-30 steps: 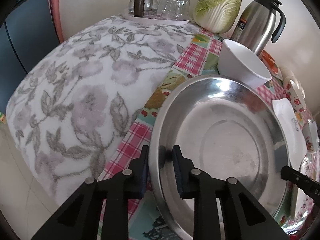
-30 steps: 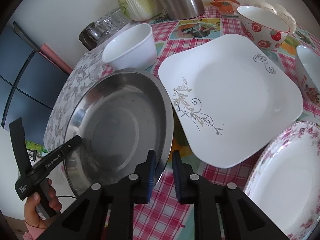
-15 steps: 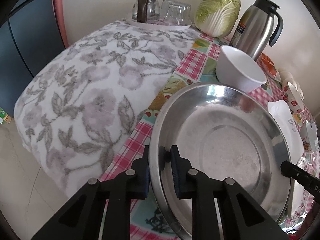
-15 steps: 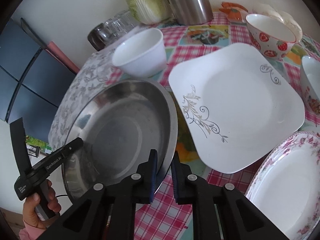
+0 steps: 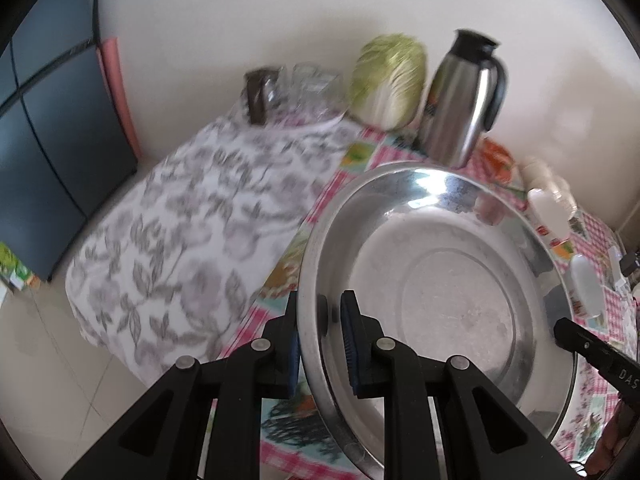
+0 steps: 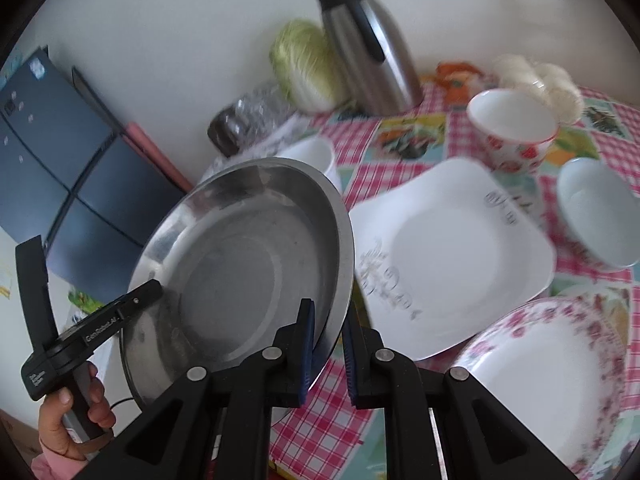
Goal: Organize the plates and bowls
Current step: 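Lift the steel basin with both grippers toward the white square bowl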
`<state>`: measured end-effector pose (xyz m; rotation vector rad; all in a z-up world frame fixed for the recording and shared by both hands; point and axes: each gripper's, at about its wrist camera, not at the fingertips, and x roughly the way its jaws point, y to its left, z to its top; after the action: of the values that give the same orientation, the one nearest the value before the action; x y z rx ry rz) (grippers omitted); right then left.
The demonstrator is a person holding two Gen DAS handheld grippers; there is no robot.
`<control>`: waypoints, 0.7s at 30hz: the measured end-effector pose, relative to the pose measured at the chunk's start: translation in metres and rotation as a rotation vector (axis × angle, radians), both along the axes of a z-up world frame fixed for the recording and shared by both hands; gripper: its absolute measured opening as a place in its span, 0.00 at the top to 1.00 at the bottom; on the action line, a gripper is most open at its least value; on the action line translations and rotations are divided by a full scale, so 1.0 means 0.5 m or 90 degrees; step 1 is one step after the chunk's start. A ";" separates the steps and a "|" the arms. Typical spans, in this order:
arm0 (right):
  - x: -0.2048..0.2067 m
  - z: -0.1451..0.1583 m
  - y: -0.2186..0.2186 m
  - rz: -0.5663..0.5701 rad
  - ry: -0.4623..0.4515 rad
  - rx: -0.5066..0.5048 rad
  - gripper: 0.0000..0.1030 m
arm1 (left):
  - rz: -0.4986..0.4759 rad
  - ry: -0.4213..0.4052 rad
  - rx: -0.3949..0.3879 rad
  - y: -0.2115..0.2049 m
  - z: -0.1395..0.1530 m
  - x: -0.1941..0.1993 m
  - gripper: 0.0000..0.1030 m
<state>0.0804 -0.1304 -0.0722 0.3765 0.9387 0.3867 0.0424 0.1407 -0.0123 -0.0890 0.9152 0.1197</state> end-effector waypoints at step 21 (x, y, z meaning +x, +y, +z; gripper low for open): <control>-0.061 0.086 -0.332 -0.250 -0.100 0.133 0.86 | -0.134 -0.035 -0.025 -0.318 0.098 0.105 0.81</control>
<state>0.0496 -0.2962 -0.0294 0.6972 0.6524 0.1512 0.0948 -0.0183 0.0365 -0.0310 0.8661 -0.0962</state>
